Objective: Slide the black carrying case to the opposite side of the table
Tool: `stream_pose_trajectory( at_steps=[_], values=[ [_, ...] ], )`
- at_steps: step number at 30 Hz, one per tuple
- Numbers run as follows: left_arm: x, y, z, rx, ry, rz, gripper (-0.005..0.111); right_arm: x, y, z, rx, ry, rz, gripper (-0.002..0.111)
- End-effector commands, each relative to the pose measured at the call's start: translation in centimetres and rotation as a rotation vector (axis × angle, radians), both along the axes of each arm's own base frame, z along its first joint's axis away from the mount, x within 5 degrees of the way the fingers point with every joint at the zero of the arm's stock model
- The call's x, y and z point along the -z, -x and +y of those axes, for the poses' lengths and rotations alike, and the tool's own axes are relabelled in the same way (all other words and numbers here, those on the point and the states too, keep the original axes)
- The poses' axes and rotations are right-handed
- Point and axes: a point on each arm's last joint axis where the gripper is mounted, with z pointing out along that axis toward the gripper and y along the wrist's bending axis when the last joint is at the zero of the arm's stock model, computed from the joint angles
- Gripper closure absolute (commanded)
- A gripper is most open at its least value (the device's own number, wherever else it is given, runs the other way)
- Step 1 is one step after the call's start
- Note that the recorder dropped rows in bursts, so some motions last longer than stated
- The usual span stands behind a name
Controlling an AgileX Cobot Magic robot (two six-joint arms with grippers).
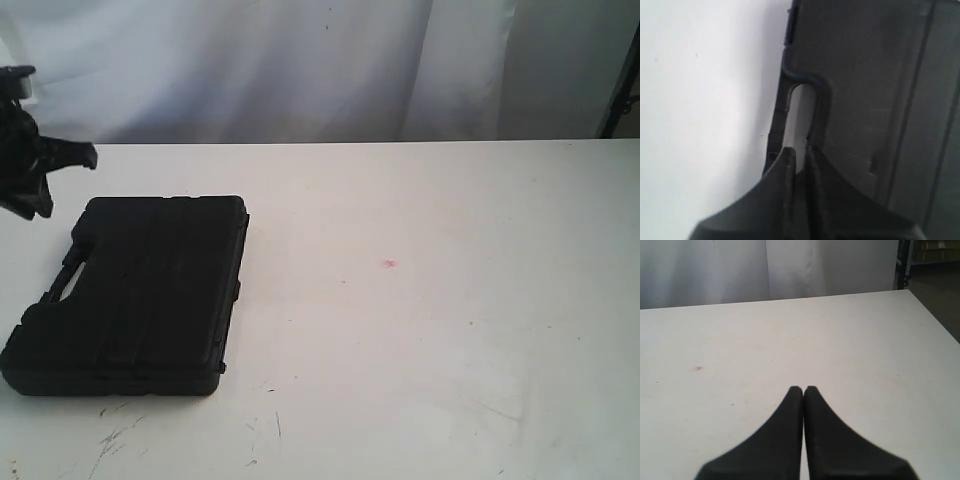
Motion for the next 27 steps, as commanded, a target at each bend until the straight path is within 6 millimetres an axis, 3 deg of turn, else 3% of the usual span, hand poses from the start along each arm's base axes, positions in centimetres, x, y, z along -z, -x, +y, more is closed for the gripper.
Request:
stream_pose_trajectory(
  at_steps=[1, 7, 11, 22, 27],
  values=[
    [-4.4, 1.8, -0.6, 0.032, 0.082, -0.121, 0.107, 0.1, 0.0, 0.0, 0.007, 0.003, -0.003, 0.108],
    [-8.0, 6.0, -0.5, 0.027, 0.11, -0.316, 0.107, 0.1, 0.0, 0.0, 0.007, 0.003, -0.003, 0.108],
    [-8.5, 9.6, -0.4, 0.015, 0.144, -0.424, 0.107, 0.1, 0.0, 0.0, 0.007, 0.003, -0.003, 0.108],
    [-7.4, 19.3, -0.3, 0.037, 0.233, -0.613, 0.107, 0.1, 0.0, 0.0, 0.007, 0.003, -0.003, 0.108],
    [-5.4, 24.9, -0.1, 0.056, 0.256, -0.694, 0.107, 0.1, 0.0, 0.0, 0.007, 0.003, -0.003, 0.108]
  ],
)
